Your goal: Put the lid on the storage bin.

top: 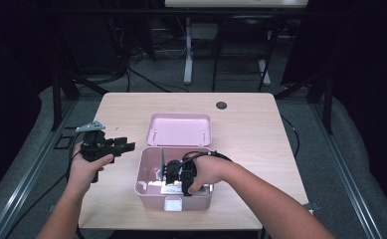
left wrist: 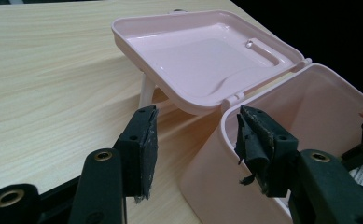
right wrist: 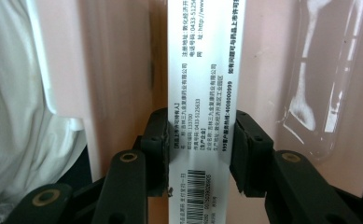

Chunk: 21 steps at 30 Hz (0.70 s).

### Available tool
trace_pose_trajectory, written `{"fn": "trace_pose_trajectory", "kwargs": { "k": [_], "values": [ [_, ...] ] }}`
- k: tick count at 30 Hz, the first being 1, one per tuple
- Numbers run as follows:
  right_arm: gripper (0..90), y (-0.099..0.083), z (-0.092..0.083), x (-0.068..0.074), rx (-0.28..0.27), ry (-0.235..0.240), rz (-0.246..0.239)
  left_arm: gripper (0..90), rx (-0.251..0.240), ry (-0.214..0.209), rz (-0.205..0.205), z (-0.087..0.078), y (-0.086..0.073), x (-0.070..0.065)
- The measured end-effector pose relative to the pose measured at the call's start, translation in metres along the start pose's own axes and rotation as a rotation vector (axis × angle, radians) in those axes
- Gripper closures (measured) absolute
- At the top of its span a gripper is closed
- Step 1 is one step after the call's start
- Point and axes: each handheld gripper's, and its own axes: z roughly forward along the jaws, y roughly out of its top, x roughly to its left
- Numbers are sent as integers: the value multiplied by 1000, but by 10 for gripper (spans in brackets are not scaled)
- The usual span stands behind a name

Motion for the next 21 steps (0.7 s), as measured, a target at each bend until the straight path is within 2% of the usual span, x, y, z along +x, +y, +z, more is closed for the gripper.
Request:
{"fn": "trace_pose_trajectory", "kwargs": {
  "k": [6,9,11,12,21],
  "values": [
    [615,0,0,0,-5,9,-20,479,-1,1,1,0,0,0],
    [612,0,0,-1,-6,9,-15,479,-1,3,-1,-1,-1,0],
    [603,0,0,-1,-2,9,2,479,0,4,0,-1,-1,0],
    [593,0,-1,-2,3,14,35,479,-2,3,1,-1,-1,0],
    [577,-7,-14,-3,-38,30,91,478,0,10,-3,-3,-3,0]
  ]
}}
